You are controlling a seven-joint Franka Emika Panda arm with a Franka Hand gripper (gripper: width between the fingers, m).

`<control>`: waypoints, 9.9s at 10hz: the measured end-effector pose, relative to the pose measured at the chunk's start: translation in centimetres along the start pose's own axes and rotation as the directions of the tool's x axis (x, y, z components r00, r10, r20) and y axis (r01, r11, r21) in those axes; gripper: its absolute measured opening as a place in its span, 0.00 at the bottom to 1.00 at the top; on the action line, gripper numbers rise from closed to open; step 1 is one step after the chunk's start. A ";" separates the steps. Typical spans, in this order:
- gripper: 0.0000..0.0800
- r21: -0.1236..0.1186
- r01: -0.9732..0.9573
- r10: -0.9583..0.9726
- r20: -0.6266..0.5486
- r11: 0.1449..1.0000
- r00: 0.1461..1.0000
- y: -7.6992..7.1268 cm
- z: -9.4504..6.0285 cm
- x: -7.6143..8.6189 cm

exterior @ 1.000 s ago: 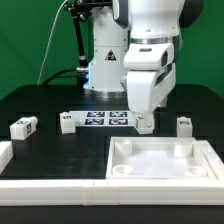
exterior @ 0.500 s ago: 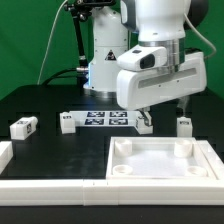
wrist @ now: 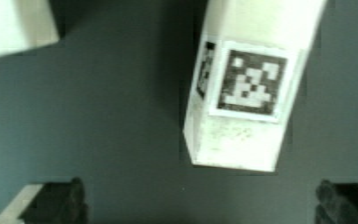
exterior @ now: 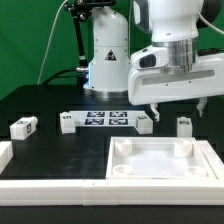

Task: Assemble one leg

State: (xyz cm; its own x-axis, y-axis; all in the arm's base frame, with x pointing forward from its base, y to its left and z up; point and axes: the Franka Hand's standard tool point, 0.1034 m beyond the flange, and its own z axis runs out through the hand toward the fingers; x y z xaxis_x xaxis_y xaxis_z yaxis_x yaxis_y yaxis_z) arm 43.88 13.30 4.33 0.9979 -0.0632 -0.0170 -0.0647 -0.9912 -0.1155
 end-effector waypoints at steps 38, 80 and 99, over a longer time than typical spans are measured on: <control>0.36 -0.014 0.041 -0.026 0.566 0.999 0.824 0.1 -2.2 0.8; 0.36 -0.062 0.241 -0.242 -0.464 0.969 0.852 0.8 -5.1 18.8; 0.77 -0.071 0.246 -0.248 -0.496 0.967 0.832 0.6 -3.4 18.5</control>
Offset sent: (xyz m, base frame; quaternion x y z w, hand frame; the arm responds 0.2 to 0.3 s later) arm -0.0022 0.0000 -0.0101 0.0203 -0.0697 0.0127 0.9973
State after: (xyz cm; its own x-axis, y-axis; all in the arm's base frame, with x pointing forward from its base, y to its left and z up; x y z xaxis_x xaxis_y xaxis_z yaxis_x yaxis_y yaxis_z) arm 62.37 11.10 7.37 0.8514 0.1356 0.5066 0.1832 -0.9820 -0.0450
